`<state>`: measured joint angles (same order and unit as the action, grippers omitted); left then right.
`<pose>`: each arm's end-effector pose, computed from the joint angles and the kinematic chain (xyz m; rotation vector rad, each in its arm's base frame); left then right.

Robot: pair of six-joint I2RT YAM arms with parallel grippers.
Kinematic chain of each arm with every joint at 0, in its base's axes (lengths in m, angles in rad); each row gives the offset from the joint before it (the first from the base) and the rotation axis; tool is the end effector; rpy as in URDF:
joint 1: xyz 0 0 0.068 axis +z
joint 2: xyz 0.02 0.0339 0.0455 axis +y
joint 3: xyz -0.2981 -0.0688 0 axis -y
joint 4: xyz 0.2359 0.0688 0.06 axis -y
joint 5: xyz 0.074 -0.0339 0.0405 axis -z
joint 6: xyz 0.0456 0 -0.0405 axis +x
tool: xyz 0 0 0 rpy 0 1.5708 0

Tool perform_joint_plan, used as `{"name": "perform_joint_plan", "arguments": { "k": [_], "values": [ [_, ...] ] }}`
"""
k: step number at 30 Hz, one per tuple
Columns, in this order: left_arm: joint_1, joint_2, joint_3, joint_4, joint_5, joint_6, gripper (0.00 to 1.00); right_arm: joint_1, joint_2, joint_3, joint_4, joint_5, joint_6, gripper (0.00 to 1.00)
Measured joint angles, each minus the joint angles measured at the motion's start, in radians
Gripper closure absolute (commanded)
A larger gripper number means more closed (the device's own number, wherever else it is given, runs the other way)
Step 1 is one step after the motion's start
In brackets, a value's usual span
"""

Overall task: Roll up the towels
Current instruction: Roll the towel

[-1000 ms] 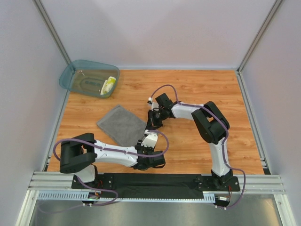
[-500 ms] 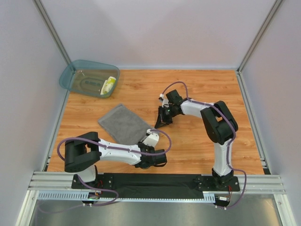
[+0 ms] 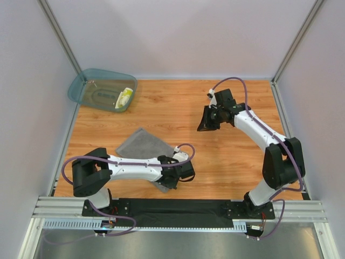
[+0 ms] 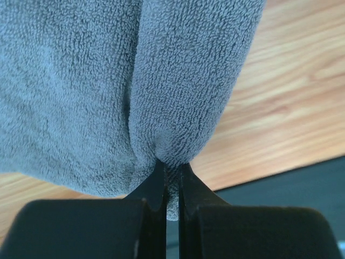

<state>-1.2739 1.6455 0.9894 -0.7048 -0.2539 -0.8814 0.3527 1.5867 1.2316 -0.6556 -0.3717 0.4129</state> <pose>0.0959 -0.2743 0.1989 0.5124 2.7716 -0.0912 0.3027 0.1291 0.2871 -0.0637 2.6639 0.7499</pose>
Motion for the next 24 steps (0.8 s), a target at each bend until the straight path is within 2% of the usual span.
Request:
{"name": "perform_joint_plan", "arguments": {
  "k": [8,12,14,21,24],
  "values": [
    [0.117,-0.077,-0.087,0.228,0.365,-0.014,1.00,-0.019,-0.145,-0.087,-0.100,0.033,-0.003,0.81],
    [0.184,-0.119,-0.155,0.341,0.489,-0.048,1.00,-0.021,-0.196,-0.137,-0.114,0.015,0.000,0.80],
    [0.214,-0.147,-0.201,0.409,0.542,-0.075,1.00,-0.021,-0.217,-0.163,-0.112,-0.008,0.005,0.78],
    [0.320,-0.238,-0.420,0.682,0.685,-0.207,1.00,0.005,-0.318,-0.290,-0.061,-0.130,0.052,0.58],
    [0.360,-0.254,-0.506,0.786,0.732,-0.268,1.00,0.052,-0.340,-0.343,-0.004,-0.168,0.084,0.56]
  ]
}}
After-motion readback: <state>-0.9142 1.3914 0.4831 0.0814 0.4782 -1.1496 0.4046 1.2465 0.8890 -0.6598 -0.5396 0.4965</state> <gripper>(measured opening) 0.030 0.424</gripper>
